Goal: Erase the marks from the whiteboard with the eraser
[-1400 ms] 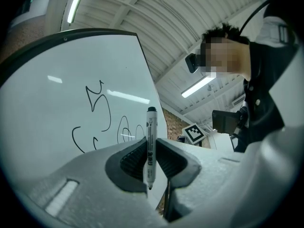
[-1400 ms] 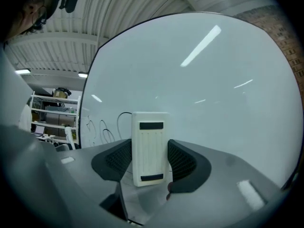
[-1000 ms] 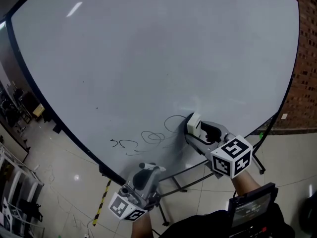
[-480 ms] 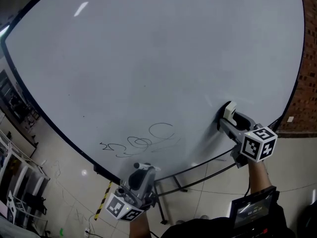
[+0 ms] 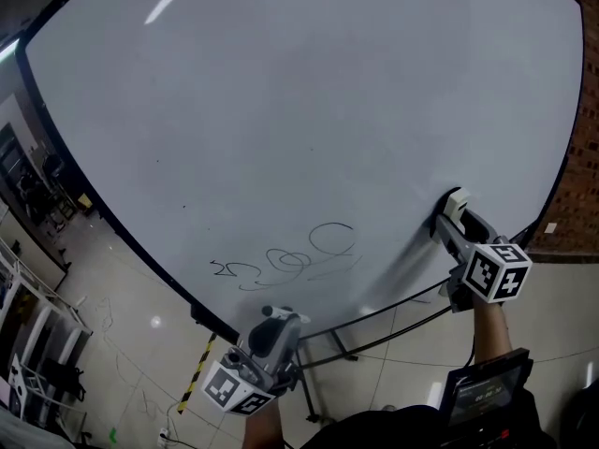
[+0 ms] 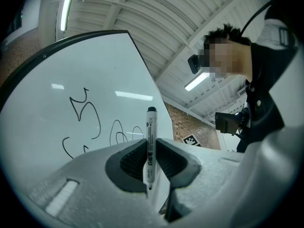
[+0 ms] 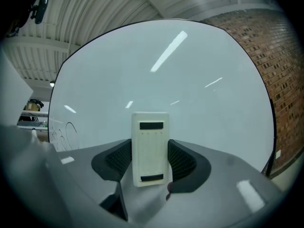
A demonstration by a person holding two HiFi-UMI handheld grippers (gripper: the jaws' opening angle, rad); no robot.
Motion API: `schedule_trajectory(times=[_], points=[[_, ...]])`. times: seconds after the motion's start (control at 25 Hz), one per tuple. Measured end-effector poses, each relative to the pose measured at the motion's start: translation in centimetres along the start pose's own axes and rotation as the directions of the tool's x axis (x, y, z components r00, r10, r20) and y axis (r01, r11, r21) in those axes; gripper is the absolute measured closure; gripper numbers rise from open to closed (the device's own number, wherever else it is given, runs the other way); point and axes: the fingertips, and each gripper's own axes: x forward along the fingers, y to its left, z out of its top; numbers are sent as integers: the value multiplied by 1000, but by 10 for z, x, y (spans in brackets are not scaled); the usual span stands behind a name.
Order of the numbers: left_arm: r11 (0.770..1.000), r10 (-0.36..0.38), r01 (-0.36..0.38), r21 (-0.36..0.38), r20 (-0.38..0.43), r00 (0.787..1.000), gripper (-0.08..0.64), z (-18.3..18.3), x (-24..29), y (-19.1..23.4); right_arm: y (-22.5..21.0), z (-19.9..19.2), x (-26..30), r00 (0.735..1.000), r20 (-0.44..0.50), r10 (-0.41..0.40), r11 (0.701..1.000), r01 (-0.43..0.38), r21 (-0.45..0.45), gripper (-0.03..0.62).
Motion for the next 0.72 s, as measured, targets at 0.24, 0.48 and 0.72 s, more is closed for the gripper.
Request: schedule_trajectory(times=[0.24,0.48,0.72], points=[[999,-37,37,-7,21,999,502,13,-21,22,83,-5,8,998,-10,59,995,-59,-77,353],[997,-77,78,-11,41,996,502,24,-37,30,208,-10,12,978,-36,207,961,-210,-181,353],[996,-85,86,-17,63,994,502,32,-53,36,294,-18,15,941,-79,330,916,-340,-215,353]])
